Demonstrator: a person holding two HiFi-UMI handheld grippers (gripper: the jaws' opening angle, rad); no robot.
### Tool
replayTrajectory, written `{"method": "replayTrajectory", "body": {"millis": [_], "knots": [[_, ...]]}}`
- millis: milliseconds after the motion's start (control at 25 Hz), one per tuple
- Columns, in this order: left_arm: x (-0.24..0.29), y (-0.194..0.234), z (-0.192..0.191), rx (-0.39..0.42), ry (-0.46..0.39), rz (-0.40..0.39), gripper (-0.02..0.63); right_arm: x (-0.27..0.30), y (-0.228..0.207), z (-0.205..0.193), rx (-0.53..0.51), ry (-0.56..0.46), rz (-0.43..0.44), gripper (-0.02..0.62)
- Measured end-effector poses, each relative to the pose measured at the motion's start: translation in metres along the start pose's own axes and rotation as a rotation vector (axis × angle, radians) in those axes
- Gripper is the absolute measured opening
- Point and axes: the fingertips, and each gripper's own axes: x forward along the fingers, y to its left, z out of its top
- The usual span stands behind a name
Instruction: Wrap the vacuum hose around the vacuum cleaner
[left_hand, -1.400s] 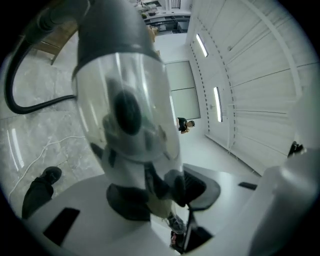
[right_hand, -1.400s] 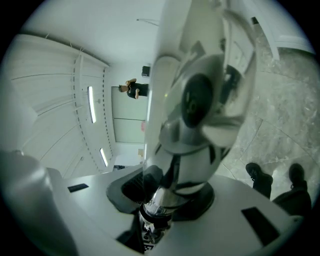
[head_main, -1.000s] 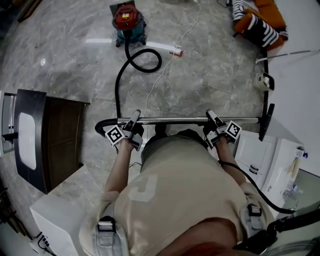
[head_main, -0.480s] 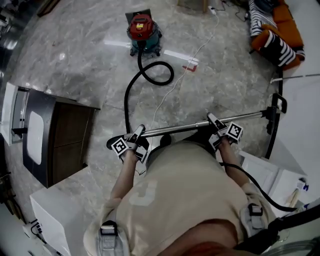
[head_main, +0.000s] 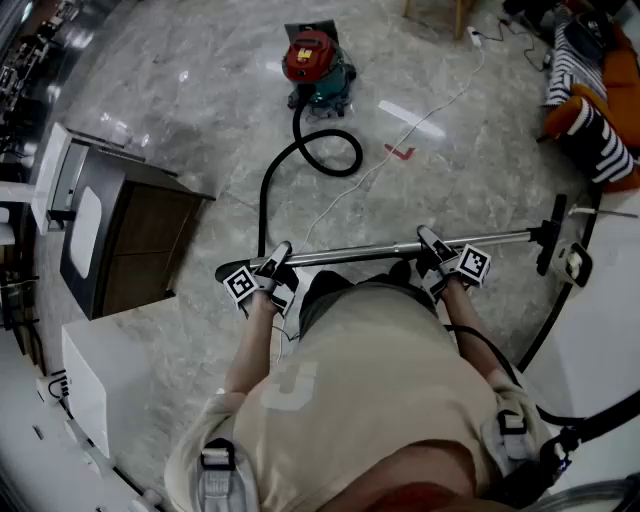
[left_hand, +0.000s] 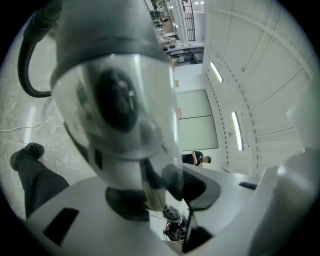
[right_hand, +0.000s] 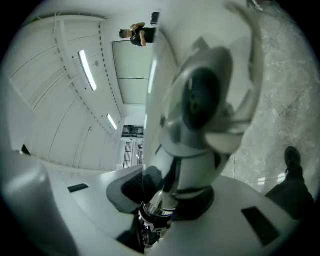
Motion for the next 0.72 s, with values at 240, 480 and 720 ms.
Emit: {"method": "replayTrajectory", "body": {"millis": [240, 480, 720], "knots": [[0.024, -0.009, -0.024, 0.024, -0.05, 0.058, 0.144, -0.009, -0.015, 0.034, 0.073, 0.039, -0.016, 0.106], [0.058, -0.007, -0.021, -0.001, -0.059, 0.052, 0.146, 0.005, -0.025, 0.065, 0.083, 0.046, -0.059, 0.106], [0.142, -0.002, -0.014, -0.041, -0.011, 0.057, 0.147, 0.015, -0.017, 0.135, 0.049, -0.002, -0.135, 0.106]]}}
